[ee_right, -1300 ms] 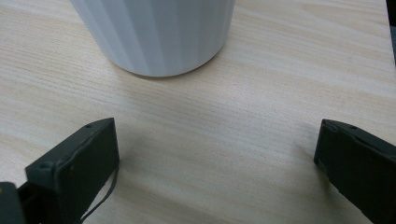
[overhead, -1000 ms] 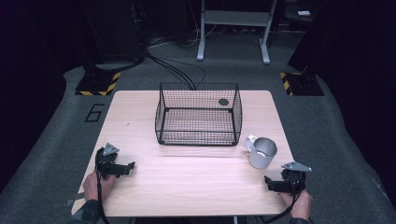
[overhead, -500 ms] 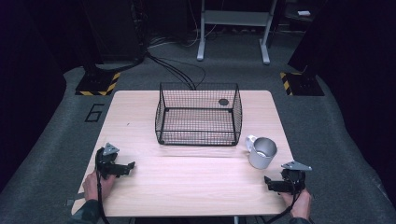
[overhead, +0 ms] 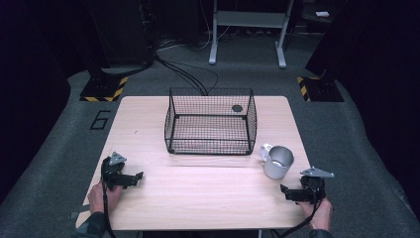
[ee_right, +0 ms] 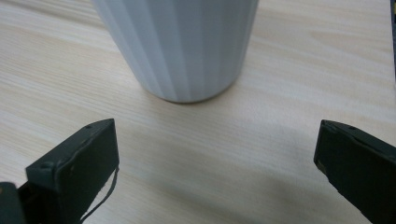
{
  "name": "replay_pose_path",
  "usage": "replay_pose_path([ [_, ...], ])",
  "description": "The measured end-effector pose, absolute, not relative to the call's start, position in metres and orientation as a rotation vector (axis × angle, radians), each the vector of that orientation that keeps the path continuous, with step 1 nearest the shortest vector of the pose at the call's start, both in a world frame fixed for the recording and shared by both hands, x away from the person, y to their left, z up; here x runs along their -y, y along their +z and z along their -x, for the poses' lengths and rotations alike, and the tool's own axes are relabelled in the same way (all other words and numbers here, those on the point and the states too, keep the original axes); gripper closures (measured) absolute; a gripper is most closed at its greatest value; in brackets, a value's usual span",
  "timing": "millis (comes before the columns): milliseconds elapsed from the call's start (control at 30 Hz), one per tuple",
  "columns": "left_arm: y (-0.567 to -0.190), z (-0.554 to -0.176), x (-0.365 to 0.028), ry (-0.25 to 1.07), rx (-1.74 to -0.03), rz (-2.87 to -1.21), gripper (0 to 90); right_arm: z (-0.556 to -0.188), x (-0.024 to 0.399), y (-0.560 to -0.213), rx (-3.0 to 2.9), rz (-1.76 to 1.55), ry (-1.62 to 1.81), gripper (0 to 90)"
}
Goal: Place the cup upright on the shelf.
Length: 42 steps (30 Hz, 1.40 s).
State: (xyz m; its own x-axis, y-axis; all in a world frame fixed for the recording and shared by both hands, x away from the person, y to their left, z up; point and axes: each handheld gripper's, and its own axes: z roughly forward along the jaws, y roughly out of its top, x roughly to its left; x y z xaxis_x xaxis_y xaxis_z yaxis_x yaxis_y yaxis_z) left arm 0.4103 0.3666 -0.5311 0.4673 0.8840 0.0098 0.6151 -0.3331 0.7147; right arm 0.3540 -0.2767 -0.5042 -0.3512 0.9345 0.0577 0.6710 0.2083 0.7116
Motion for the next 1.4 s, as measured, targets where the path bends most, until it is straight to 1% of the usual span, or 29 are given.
replay_pose_path([
  [367, -0.531, -0.41, -0.367, 0.533, -1.24, -2.068, 0.0, -0.364, 0.265, -0.475, -2.126, -1.426, 0.946, 0.0],
  [767, -0.531, -0.41, -0.367, 0.534, -1.24, -2.068, 0.0, -0.385, 0.253, -0.451, -2.146, -1.375, 0.935, 0.0],
  [1033, -0.531, -0.41, -0.367, 0.533, -1.241, -2.068, 0.0, -0.402, 0.243, -0.445, -2.171, -1.387, 0.908, 0.0],
  [1400, -0.532, -0.41, -0.366, 0.54, -1.24, -2.062, 0.0, -0.42, 0.234, -0.447, -2.199, -1.388, 0.872, 0.0],
])
